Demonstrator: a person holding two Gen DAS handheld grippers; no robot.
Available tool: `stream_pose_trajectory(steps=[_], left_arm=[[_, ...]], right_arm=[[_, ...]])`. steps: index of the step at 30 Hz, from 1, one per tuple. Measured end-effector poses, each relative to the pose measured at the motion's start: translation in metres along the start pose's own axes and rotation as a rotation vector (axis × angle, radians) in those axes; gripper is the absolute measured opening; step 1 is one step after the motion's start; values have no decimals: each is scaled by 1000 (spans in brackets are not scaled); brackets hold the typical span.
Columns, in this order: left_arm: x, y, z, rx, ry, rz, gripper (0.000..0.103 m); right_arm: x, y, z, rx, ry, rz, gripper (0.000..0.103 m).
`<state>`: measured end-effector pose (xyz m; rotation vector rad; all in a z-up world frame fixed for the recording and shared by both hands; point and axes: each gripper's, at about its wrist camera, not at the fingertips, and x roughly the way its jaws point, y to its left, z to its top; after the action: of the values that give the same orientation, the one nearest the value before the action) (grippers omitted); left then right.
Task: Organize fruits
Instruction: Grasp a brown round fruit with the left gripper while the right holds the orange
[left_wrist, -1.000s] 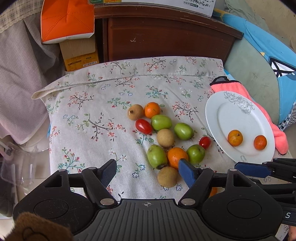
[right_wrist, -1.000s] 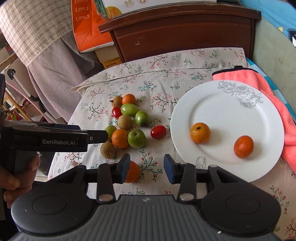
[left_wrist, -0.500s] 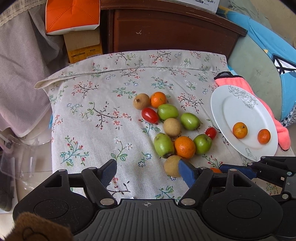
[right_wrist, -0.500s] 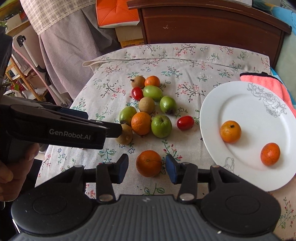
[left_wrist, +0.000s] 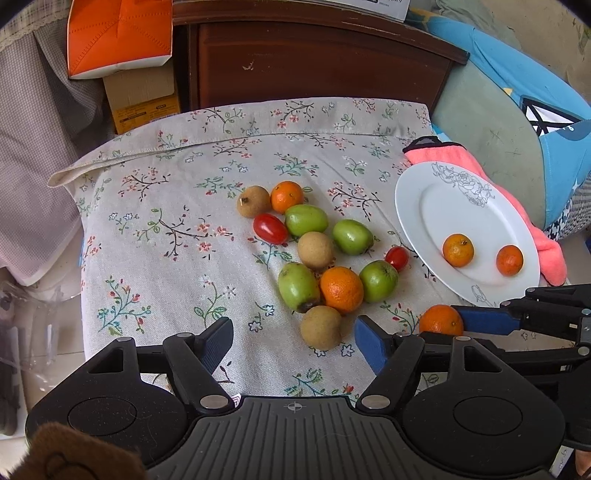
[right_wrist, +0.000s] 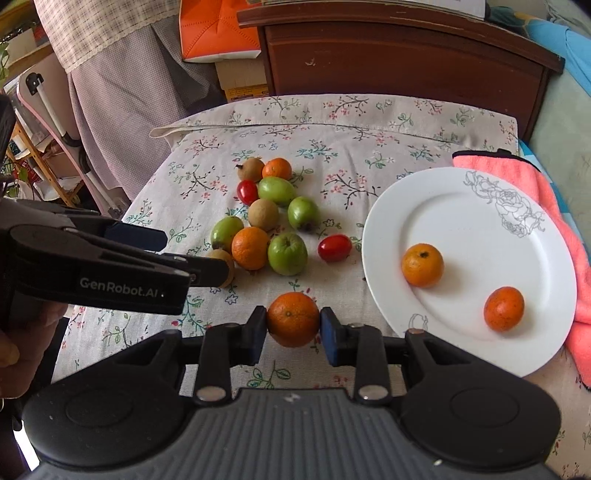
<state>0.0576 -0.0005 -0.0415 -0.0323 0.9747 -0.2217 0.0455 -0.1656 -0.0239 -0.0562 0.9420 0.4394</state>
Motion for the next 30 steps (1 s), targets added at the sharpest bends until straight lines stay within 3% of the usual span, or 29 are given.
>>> stream_pose_trajectory(steps=[8, 14, 19, 30], left_arm=[[10, -9, -6, 48, 5, -1, 57], [14, -16, -8, 88, -16, 17, 52], [13, -18, -9, 98, -30, -8, 26], [-2, -21, -7, 80, -62, -36, 24]], right_arm=[[-4, -11, 2, 41, -11, -32, 31], [-3, -13, 1, 67, -6, -29, 31], [-3, -15, 1, 90, -5, -26, 31], [-7, -18, 4, 114, -20, -4, 31]])
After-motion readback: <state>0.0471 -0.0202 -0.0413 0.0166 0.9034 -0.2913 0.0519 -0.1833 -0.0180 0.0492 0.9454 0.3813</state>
